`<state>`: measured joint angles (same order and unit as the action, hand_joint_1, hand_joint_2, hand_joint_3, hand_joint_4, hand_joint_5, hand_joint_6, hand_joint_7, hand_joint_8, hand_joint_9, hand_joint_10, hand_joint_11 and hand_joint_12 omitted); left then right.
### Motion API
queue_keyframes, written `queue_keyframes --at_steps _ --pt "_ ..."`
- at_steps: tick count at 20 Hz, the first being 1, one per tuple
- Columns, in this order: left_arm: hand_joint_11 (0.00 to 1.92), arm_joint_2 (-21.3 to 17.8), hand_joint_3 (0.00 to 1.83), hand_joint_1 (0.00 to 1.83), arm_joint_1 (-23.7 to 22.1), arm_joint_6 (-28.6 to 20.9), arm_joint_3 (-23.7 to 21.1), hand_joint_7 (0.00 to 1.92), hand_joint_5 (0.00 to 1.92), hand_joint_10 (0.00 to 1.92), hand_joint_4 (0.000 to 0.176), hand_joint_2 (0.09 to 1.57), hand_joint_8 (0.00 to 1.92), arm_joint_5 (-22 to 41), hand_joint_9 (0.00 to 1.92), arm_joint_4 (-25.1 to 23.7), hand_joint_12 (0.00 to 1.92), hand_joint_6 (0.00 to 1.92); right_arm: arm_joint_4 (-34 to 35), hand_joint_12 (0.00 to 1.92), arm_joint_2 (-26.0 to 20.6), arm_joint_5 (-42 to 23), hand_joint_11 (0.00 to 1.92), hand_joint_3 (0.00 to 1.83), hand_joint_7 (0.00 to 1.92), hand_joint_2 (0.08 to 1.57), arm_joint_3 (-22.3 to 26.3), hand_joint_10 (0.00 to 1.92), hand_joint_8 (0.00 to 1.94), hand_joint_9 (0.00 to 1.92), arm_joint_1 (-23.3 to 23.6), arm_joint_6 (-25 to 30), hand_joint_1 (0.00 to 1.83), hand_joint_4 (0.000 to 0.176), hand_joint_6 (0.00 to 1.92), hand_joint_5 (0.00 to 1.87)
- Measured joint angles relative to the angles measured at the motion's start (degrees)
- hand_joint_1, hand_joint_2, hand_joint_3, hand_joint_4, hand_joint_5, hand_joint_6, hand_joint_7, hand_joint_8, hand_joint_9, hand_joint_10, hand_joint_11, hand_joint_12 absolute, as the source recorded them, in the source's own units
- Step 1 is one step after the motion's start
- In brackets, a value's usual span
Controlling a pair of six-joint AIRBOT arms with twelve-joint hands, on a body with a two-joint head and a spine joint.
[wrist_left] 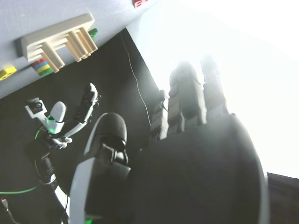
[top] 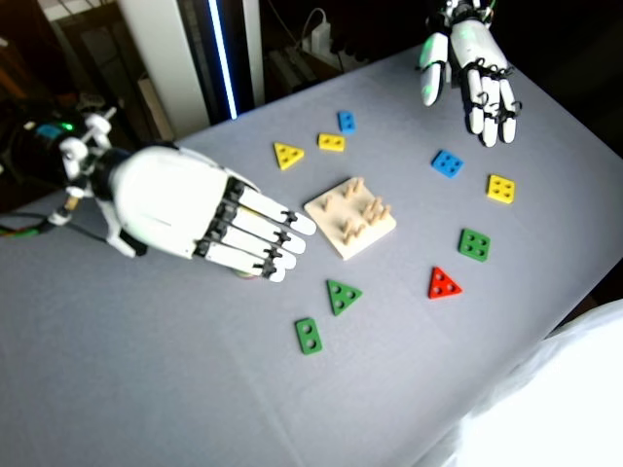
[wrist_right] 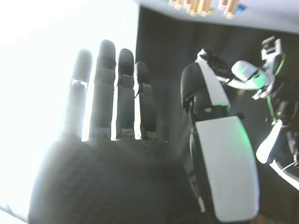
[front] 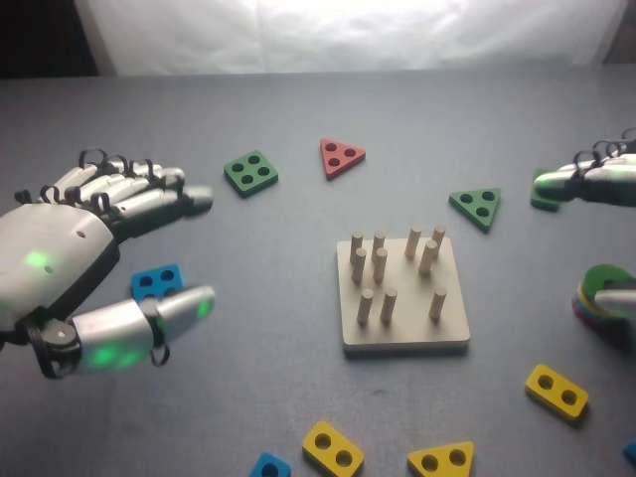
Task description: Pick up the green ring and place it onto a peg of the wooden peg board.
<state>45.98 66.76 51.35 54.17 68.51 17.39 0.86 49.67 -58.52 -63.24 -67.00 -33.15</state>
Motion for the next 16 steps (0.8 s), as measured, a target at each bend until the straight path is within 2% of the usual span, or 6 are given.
queue_keyframes --at_steps 5,9,11,13,14,16 --pt "0.0 0.3 0.0 0.34 0.0 0.0 0.1 0.29 0.46 0.0 0.069 1.11 0.0 -0.1 0.17 0.2 0.36 0.0 -0.7 0.8 0.6 1.3 0.16 0.0 0.36 1.03 -0.6 0.0 0.0 0.42 0.7 0.0 0.78 0.097 0.0 0.38" --pt "0.0 1.0 0.0 0.33 0.0 0.0 0.3 0.27 0.45 0.0 0.076 1.1 0.0 -0.6 0.15 0.7 0.27 0.0 -3.8 0.93 1.2 5.9 0.16 0.0 0.38 0.98 -2.2 0.01 0.0 0.47 3.1 -0.2 0.92 0.094 0.0 0.4" --pt "0.0 1.0 0.0 0.34 0.2 0.0 0.3 0.28 0.45 0.0 0.074 1.1 0.0 -0.9 0.16 0.3 0.29 0.0 -6.0 0.79 1.4 9.4 0.22 0.0 0.4 0.93 -3.0 0.0 0.0 0.48 4.5 -0.2 0.94 0.104 0.0 0.4" --pt "0.0 1.0 0.0 0.33 0.5 0.0 0.3 0.28 0.44 0.0 0.086 1.11 0.0 -1.0 0.15 0.9 0.29 0.0 -7.8 0.84 1.5 13.6 0.26 0.0 0.39 0.93 -3.5 0.0 0.0 0.49 5.8 -1.6 0.91 0.149 0.0 0.37" --pt "0.0 1.0 0.0 0.34 0.5 0.0 0.3 0.28 0.44 0.0 0.082 1.11 0.0 -1.0 0.16 1.1 0.29 0.0 -9.1 0.86 1.5 16.1 0.29 0.0 0.4 0.92 -3.8 0.01 0.01 0.52 6.4 -2.1 0.95 0.134 0.01 0.39" --pt "0.0 1.0 0.0 0.37 0.5 0.0 0.3 0.3 0.47 0.0 0.078 1.11 0.0 -1.1 0.17 1.0 0.32 0.01 -10.1 0.87 1.5 19.0 0.3 0.0 0.4 0.91 -4.2 0.01 0.0 0.53 7.2 -2.8 0.99 0.163 0.0 0.37"
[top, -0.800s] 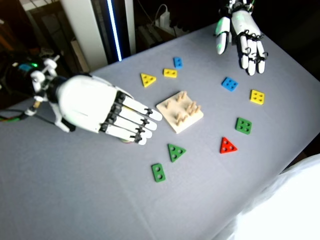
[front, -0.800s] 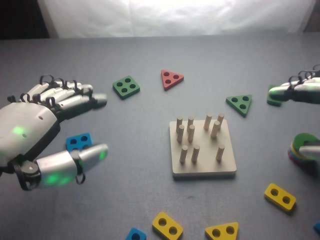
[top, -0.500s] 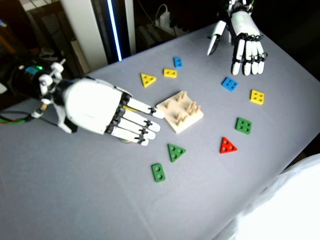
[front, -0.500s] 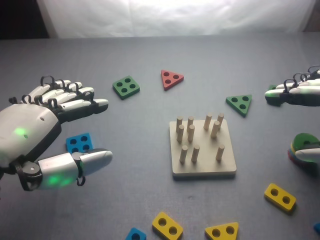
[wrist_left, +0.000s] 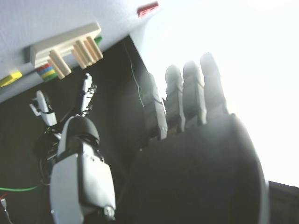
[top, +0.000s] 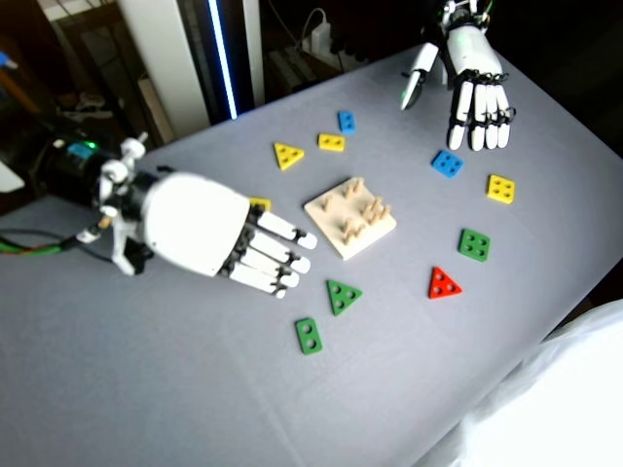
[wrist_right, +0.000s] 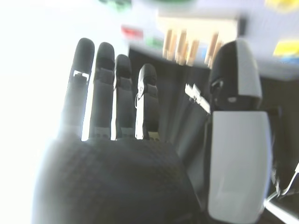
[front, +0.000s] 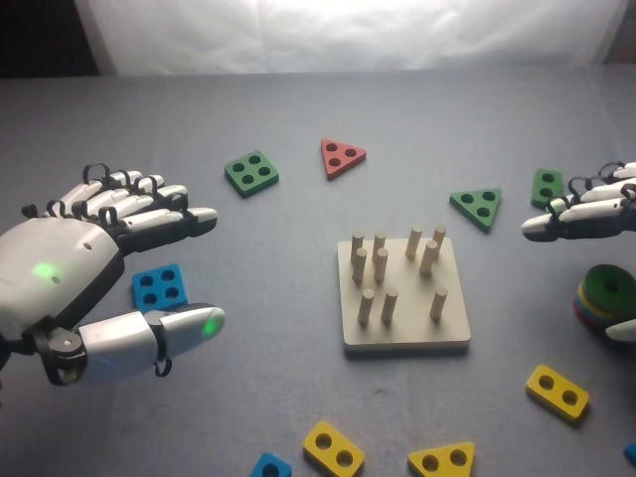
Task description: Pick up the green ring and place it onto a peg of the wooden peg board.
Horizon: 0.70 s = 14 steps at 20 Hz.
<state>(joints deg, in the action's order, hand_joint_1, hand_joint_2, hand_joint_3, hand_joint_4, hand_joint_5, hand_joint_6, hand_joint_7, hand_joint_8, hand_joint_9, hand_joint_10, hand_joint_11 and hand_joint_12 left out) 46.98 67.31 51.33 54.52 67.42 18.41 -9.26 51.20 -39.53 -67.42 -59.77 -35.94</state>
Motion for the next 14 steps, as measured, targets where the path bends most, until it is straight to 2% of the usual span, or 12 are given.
queue_keyframes --at_steps 1,2,5,6,8,9,10,11,12,14 --pt "0.0 0.0 0.0 0.37 0.0 0.0 0.0 0.29 0.46 0.0 0.084 1.11 0.0 0.0 0.16 0.0 0.31 0.0 -0.4 0.88 0.0 0.7 0.31 0.0 0.41 0.91 -0.2 0.01 0.01 0.54 0.0 0.0 1.02 0.159 0.0 0.38" --pt "0.0 0.0 0.0 0.38 0.0 0.0 0.0 0.3 0.47 0.0 0.081 1.11 0.0 0.0 0.17 0.0 0.34 0.0 -0.9 0.88 0.0 1.6 0.31 0.0 0.41 0.91 -0.4 0.02 0.01 0.55 0.0 0.0 1.03 0.168 0.0 0.38" --pt "0.0 0.0 0.0 0.38 0.0 -0.2 0.0 0.33 0.48 0.01 0.086 1.1 0.01 0.0 0.19 0.0 0.36 0.01 -1.5 0.9 0.0 3.8 0.34 0.0 0.49 0.91 -0.6 0.02 0.01 0.61 0.2 -0.2 1.1 0.159 0.01 0.42" --pt "0.0 0.0 0.0 0.38 0.0 -0.3 0.0 0.33 0.49 0.01 0.084 1.1 0.01 0.0 0.19 -0.1 0.36 0.01 -1.4 0.93 0.0 4.3 0.34 0.0 0.51 0.93 -0.6 0.01 0.0 0.63 0.4 -0.7 1.1 0.167 0.0 0.44" --pt "0.0 0.0 0.0 0.39 0.0 -0.4 0.0 0.33 0.48 0.0 0.096 1.1 0.0 0.0 0.19 0.0 0.31 0.0 -1.4 1.04 0.0 5.2 0.33 0.0 0.54 0.95 -0.6 0.01 0.0 0.67 0.7 -1.6 1.08 0.163 0.0 0.46" --pt "0.0 0.0 0.0 0.42 0.0 -0.5 0.0 0.35 0.49 0.01 0.077 1.09 0.0 0.0 0.21 0.0 0.35 0.0 -1.4 1.11 0.0 5.2 0.31 0.0 0.56 0.96 -0.6 0.01 0.0 0.68 0.7 -1.7 1.06 0.163 0.0 0.48" --pt "0.0 0.0 0.0 0.43 0.0 -0.7 0.0 0.36 0.5 0.01 0.071 1.09 0.0 -0.1 0.23 0.0 0.39 0.0 -1.5 1.12 0.0 5.6 0.32 0.0 0.59 0.96 -0.6 0.02 0.01 0.7 1.1 -1.7 1.08 0.149 0.01 0.51" --pt "0.0 0.0 0.0 0.42 0.0 -0.9 0.0 0.37 0.5 0.01 0.076 1.09 0.01 -0.1 0.24 0.0 0.4 0.0 -1.4 1.16 0.2 5.6 0.35 0.0 0.63 0.96 -0.6 0.03 0.01 0.75 1.1 -2.0 1.06 0.135 0.0 0.53" --pt "0.0 0.0 0.0 0.41 0.0 -0.9 0.0 0.38 0.5 0.01 0.084 1.1 0.01 -0.1 0.23 -0.2 0.4 0.0 -1.4 1.21 0.3 5.6 0.38 0.0 0.69 0.96 -0.6 0.05 0.01 0.81 1.3 -2.3 1.06 0.111 0.0 0.58" --pt "0.0 0.0 0.0 0.43 0.0 -1.2 0.0 0.4 0.52 0.0 0.077 1.1 0.01 -0.1 0.24 -0.2 0.41 0.0 -1.4 1.29 0.9 5.9 0.45 0.0 0.76 0.96 -0.8 0.08 0.02 0.87 1.5 -2.8 1.06 0.098 0.01 0.63"
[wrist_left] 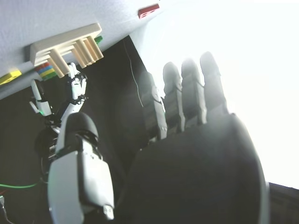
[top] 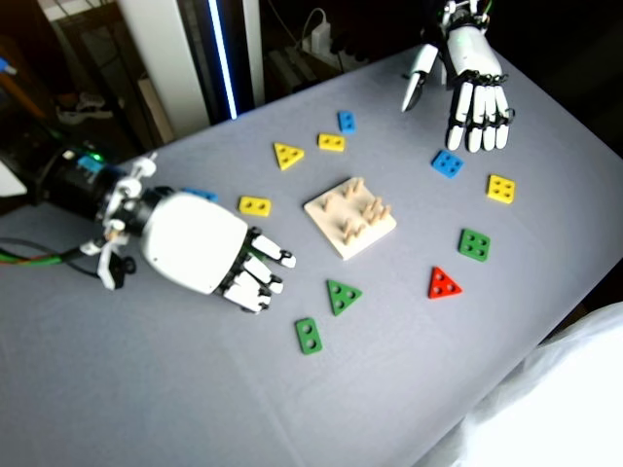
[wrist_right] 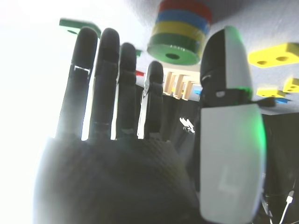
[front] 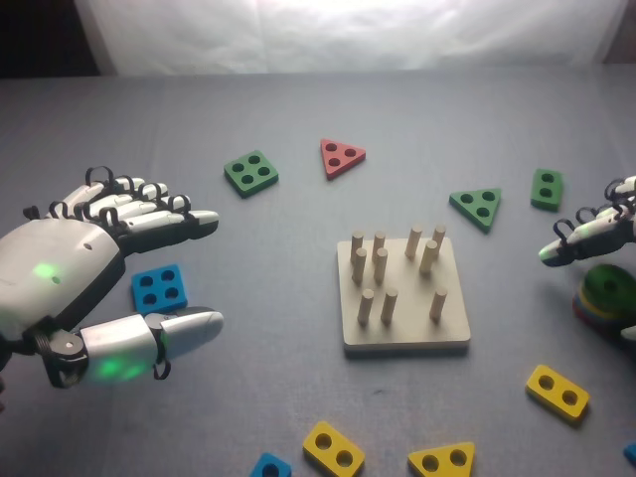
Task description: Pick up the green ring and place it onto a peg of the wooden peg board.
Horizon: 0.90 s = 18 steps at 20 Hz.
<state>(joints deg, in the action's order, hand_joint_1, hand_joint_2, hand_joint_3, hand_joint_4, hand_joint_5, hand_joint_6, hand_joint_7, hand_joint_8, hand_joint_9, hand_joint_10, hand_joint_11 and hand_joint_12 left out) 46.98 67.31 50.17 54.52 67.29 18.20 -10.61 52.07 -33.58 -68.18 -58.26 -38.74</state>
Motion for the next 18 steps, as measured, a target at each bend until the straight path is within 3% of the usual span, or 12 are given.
queue_keyframes --at_steps 1,2,4,5,8,9,10,11,12,13,14,18 --pt "0.0 0.0 0.0 0.43 0.0 -0.2 0.0 0.42 0.52 0.0 0.084 1.1 0.0 0.0 0.25 0.0 0.44 0.0 0.0 1.4 0.5 0.1 0.52 0.0 0.84 0.97 -0.3 0.54 0.0 0.78 0.0 -0.2 1.07 0.063 0.01 0.71" --pt "0.0 0.0 0.0 0.43 0.0 -0.3 0.0 0.42 0.52 0.0 0.084 1.1 0.0 0.0 0.25 0.1 0.44 0.0 0.0 1.4 0.6 0.2 0.52 0.0 0.84 0.97 -0.3 0.54 0.0 0.78 0.0 -0.2 1.07 0.063 0.01 0.71" --pt "0.0 0.0 0.0 0.45 0.1 -1.0 0.0 0.42 0.52 0.0 0.083 1.11 0.0 0.0 0.25 0.0 0.42 0.0 -0.1 1.63 0.6 0.8 0.68 0.0 0.87 0.99 -0.4 1.09 0.01 0.76 0.3 -0.4 1.09 0.059 0.0 0.77" --pt "0.0 0.1 0.0 0.46 0.1 -1.4 0.3 0.42 0.53 0.0 0.078 1.1 0.0 0.0 0.25 -0.2 0.42 0.0 0.1 1.59 0.7 0.9 0.69 0.0 0.88 0.99 -0.4 1.03 0.01 0.76 0.4 -0.6 1.1 0.055 0.0 0.79" --pt "0.0 0.1 0.0 0.46 0.2 -1.7 0.4 0.43 0.54 0.0 0.067 1.1 0.0 0.2 0.26 0.3 0.43 0.0 0.0 1.38 0.7 1.4 0.77 0.0 0.98 0.99 -0.5 0.75 0.02 0.9 0.4 -0.8 1.19 0.0 0.0 0.87" --pt "0.0 0.1 0.0 0.45 0.2 -1.8 0.4 0.43 0.54 0.0 0.064 1.11 0.0 0.2 0.25 0.2 0.38 0.0 0.0 1.44 0.7 1.5 0.67 0.0 0.96 1.02 -0.5 0.84 0.01 0.83 0.4 -0.8 1.18 0.01 0.0 0.85" --pt "0.0 0.1 0.0 0.45 0.3 -2.0 0.4 0.43 0.54 0.0 0.063 1.11 0.0 0.2 0.25 0.2 0.37 0.0 0.0 1.6 0.7 1.5 0.73 0.01 0.97 1.08 -0.5 1.15 0.81 0.81 0.4 -0.9 1.32 0.0 0.0 0.87" --pt "0.0 0.1 0.0 0.46 0.2 -2.2 0.4 0.45 0.55 0.01 0.064 1.11 0.0 0.2 0.27 0.2 0.44 0.0 0.0 1.56 0.7 1.4 0.82 0.0 0.93 1.12 -0.6 1.2 1.05 0.86 0.4 -0.9 1.34 0.0 0.0 0.9" --pt "0.0 0.1 0.0 0.48 0.3 -2.3 0.4 0.46 0.57 0.01 0.059 1.11 0.0 0.2 0.28 0.2 0.48 0.0 0.0 1.48 0.8 1.5 0.85 0.04 0.97 1.1 -0.7 1.13 1.17 0.92 0.4 -0.9 1.28 0.0 0.58 0.97" --pt "0.0 0.1 0.0 0.47 0.2 -2.4 0.5 0.46 0.57 0.01 0.058 1.11 0.0 0.2 0.28 0.2 0.49 0.0 0.1 1.53 0.8 1.5 0.84 0.01 0.97 1.12 -0.7 1.2 1.23 0.92 0.4 -1.0 1.27 0.0 0.68 0.99" --pt "0.0 0.1 0.0 0.46 0.3 -2.4 0.5 0.47 0.57 0.01 0.058 1.11 0.0 0.2 0.28 0.2 0.5 0.0 0.1 1.49 0.8 1.4 0.81 0.0 0.97 1.12 -0.7 1.21 1.24 0.91 0.4 -1.0 1.27 0.0 0.66 1.03" --pt "0.0 0.1 0.0 0.44 0.2 -2.4 0.5 0.48 0.57 0.01 0.065 1.11 0.0 0.4 0.3 0.2 0.5 0.0 0.3 1.1 1.1 1.7 0.91 0.0 1.03 1.06 -0.7 1.12 0.78 1.03 1.0 -1.0 1.39 0.0 0.63 1.14"
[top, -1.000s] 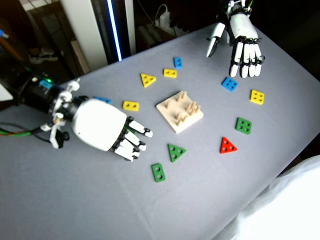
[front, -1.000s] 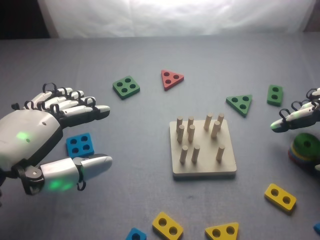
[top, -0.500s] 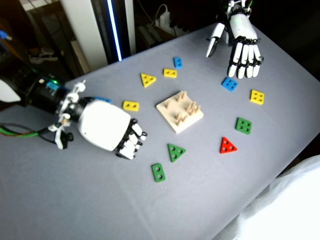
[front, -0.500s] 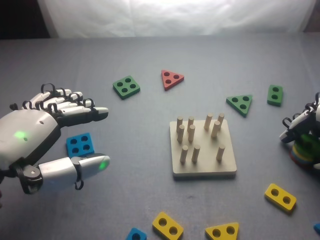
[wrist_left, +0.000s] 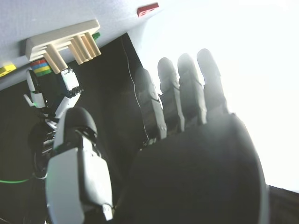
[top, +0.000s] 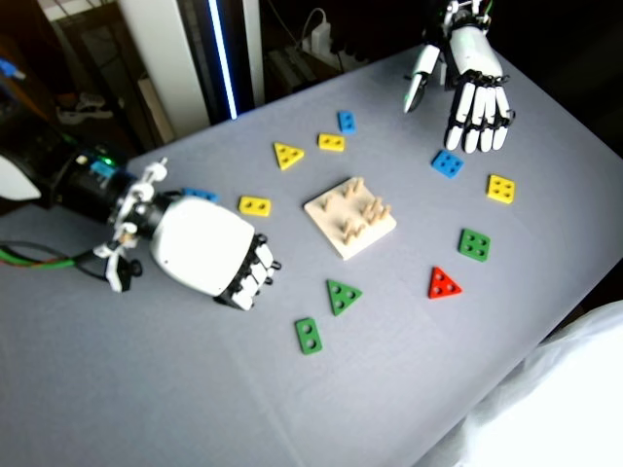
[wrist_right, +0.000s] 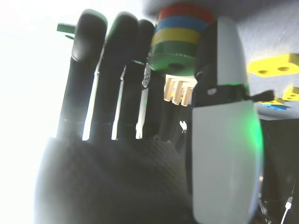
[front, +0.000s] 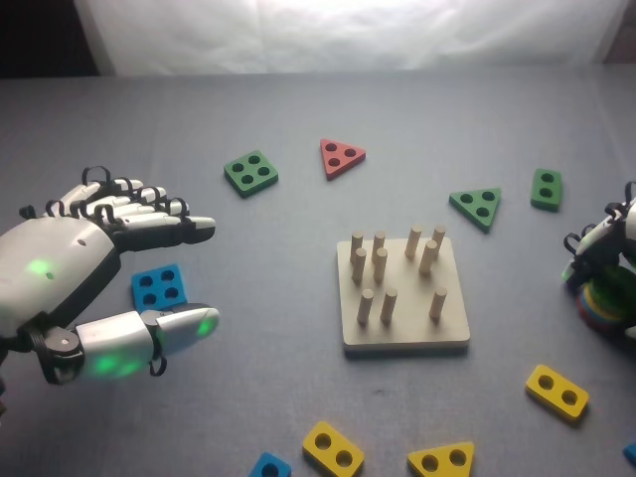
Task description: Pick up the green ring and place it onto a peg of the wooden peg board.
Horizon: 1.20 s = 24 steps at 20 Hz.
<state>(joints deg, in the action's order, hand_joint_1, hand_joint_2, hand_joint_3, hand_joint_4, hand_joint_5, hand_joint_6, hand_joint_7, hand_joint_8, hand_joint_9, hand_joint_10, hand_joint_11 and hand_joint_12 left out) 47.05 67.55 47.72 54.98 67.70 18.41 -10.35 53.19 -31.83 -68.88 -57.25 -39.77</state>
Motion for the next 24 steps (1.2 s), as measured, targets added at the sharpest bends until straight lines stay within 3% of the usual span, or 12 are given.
queue_keyframes --at_steps 1,4,10,11,12,13,15,17,18,19,20,24 --pt "0.0 0.0 0.0 0.45 0.0 0.0 0.0 0.49 0.58 0.0 0.073 1.1 0.0 0.0 0.31 0.0 0.53 0.0 -0.1 1.08 0.0 -0.1 0.94 0.0 1.03 1.06 0.5 1.11 0.68 1.03 0.3 -0.2 1.39 0.0 0.72 1.12" --pt "0.0 0.0 0.0 0.43 0.6 0.0 0.0 0.48 0.53 0.0 0.07 1.11 0.0 0.0 0.29 0.1 0.51 0.0 -1.9 1.08 0.1 -2.3 0.94 0.0 1.03 1.07 2.3 1.1 0.64 1.02 1.5 -0.2 1.38 0.0 0.84 1.09" --pt "0.0 0.0 0.0 0.4 0.6 -0.1 0.0 0.47 0.49 0.0 0.064 1.11 0.0 0.3 0.28 0.0 0.52 0.0 -4.5 1.24 0.4 -11.0 1.0 0.0 0.99 1.07 4.0 1.12 0.79 1.06 4.8 1.3 1.38 0.0 0.73 1.09" --pt "0.0 0.0 0.0 0.45 0.6 0.0 0.0 0.46 0.5 0.0 0.061 1.11 0.0 0.3 0.27 0.0 0.53 0.0 -4.7 1.25 1.0 -11.6 0.98 0.0 1.03 1.07 4.0 0.86 0.92 1.09 5.7 1.4 1.27 0.0 0.65 1.15" --pt "0.0 0.0 0.0 0.46 0.6 -0.1 0.0 0.46 0.5 0.0 0.062 1.1 0.0 0.3 0.27 0.0 0.53 0.0 -5.6 1.21 1.6 -12.2 0.94 0.0 1.03 1.08 4.0 0.68 0.9 1.1 6.5 1.4 1.24 0.015 0.77 1.11" --pt "0.0 0.0 0.0 0.46 0.6 -0.1 0.1 0.46 0.5 0.0 0.066 1.1 0.0 0.3 0.26 0.0 0.53 0.0 -6.4 1.26 2.3 -12.5 0.94 0.0 1.03 1.07 4.0 0.65 0.88 1.12 7.1 1.4 1.24 0.014 0.77 1.13" --pt "0.0 0.0 0.0 0.49 0.7 -0.1 0.2 0.46 0.51 0.0 0.058 1.1 0.0 0.2 0.27 0.0 0.54 0.0 -8.3 1.5 3.4 -13.0 1.08 0.0 1.03 1.06 3.6 1.04 0.95 1.15 7.8 2.6 1.25 0.0 0.57 1.2" --pt "0.0 0.0 0.0 0.48 0.7 -0.1 0.2 0.45 0.5 0.0 0.069 1.11 0.0 0.3 0.25 0.1 0.5 0.0 -9.3 1.3 4.3 -12.9 1.01 0.0 0.95 1.07 3.0 1.12 0.93 1.06 8.1 3.5 1.36 0.0 0.61 1.13" --pt "0.0 0.0 0.0 0.48 0.7 -0.1 0.2 0.45 0.51 0.0 0.06 1.11 0.0 0.3 0.25 0.1 0.49 0.0 -9.4 1.29 4.6 -12.5 1.04 0.0 1.0 1.06 2.7 0.96 0.94 1.1 8.3 3.5 1.28 0.0 0.59 1.2" --pt "0.0 0.0 0.0 0.48 0.7 -0.1 0.2 0.45 0.51 0.0 0.06 1.11 0.0 0.3 0.25 0.1 0.49 0.0 -9.8 1.29 4.8 -12.2 1.04 0.0 1.0 1.06 2.4 0.96 0.94 1.1 8.5 3.5 1.28 0.0 0.59 1.2" --pt "0.0 0.0 0.0 0.5 0.7 -0.1 0.2 0.45 0.52 0.0 0.05 1.11 0.0 0.4 0.26 0.1 0.52 0.0 -10.4 1.38 5.1 -11.6 1.02 0.0 1.0 1.07 2.2 1.0 1.11 1.1 9.0 3.6 1.27 0.0 0.42 1.23" --pt "0.0 0.0 0.0 0.48 0.7 -0.2 0.2 0.45 0.52 0.0 0.063 1.11 0.0 0.4 0.25 0.1 0.45 0.0 -12.0 1.4 5.9 -9.8 1.04 0.0 1.01 1.06 2.0 1.04 1.14 1.1 9.3 3.7 1.28 0.0 0.3 1.27"
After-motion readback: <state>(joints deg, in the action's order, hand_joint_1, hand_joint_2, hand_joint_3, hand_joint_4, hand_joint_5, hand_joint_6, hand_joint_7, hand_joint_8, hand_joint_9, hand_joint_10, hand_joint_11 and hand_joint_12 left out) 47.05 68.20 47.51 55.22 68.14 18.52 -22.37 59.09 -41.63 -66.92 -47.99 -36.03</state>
